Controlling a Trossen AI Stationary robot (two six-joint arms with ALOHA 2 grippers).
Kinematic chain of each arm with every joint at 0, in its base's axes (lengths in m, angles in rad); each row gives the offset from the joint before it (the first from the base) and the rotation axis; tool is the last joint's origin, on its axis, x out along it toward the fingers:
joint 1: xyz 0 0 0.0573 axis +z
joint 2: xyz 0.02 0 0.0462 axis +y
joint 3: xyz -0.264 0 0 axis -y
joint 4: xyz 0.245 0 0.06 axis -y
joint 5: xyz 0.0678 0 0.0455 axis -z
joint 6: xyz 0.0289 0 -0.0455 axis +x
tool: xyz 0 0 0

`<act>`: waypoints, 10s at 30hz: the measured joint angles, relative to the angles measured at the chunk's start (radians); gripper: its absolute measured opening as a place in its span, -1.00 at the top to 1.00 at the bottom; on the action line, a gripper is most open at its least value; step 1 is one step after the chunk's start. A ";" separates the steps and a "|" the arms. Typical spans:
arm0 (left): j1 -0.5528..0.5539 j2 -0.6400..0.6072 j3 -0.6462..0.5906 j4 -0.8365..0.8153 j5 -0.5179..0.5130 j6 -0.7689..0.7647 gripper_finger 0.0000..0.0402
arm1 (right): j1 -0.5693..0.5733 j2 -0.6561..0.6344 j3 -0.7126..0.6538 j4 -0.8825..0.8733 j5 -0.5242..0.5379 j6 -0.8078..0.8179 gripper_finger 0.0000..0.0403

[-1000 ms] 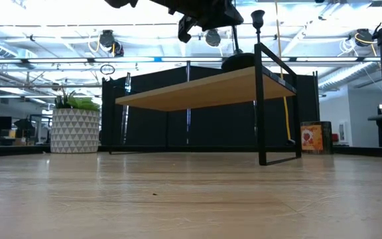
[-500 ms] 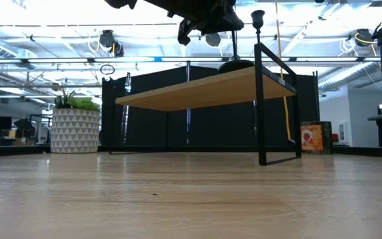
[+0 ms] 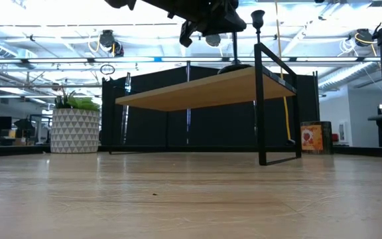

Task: Pick & Place candle stick holders
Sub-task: Put the top black candlestick on the shelf, then put the black candlestick on the shelf

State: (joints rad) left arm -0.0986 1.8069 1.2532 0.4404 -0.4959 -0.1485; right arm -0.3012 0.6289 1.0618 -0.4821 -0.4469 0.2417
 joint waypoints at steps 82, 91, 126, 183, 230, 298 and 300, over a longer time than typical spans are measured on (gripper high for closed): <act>-0.221 -0.279 -0.002 -1.075 -0.029 -0.600 -0.41 | 0.540 0.241 0.052 0.044 0.183 -0.003 0.56; -0.273 -0.479 -0.206 -0.936 -0.020 -0.568 -0.41 | 0.779 0.497 0.304 -0.221 0.449 -0.024 0.56; -0.557 -1.248 -0.696 -0.866 -0.109 -0.478 -0.41 | 0.947 0.946 0.579 -0.541 0.289 0.667 0.56; -0.557 -1.245 -0.696 -0.850 -0.078 -0.435 -0.41 | 0.917 0.956 0.309 -0.370 0.236 1.031 0.04; -0.558 -1.244 -0.695 -0.854 -0.079 -0.440 -0.41 | 0.407 0.915 1.168 -0.632 0.213 0.193 0.94; -0.557 -1.243 -0.695 -0.667 -0.083 -0.440 -0.41 | -0.105 1.177 1.289 -1.089 0.260 -0.282 0.94; -0.557 -1.243 -0.695 -0.667 -0.083 -0.439 -0.41 | -0.094 1.179 1.289 -1.089 0.259 -0.282 0.94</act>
State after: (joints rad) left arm -0.6559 0.5636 0.5583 -0.2268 -0.5793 -0.5871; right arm -0.3947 1.8080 2.3508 -1.5711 -0.1881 -0.0406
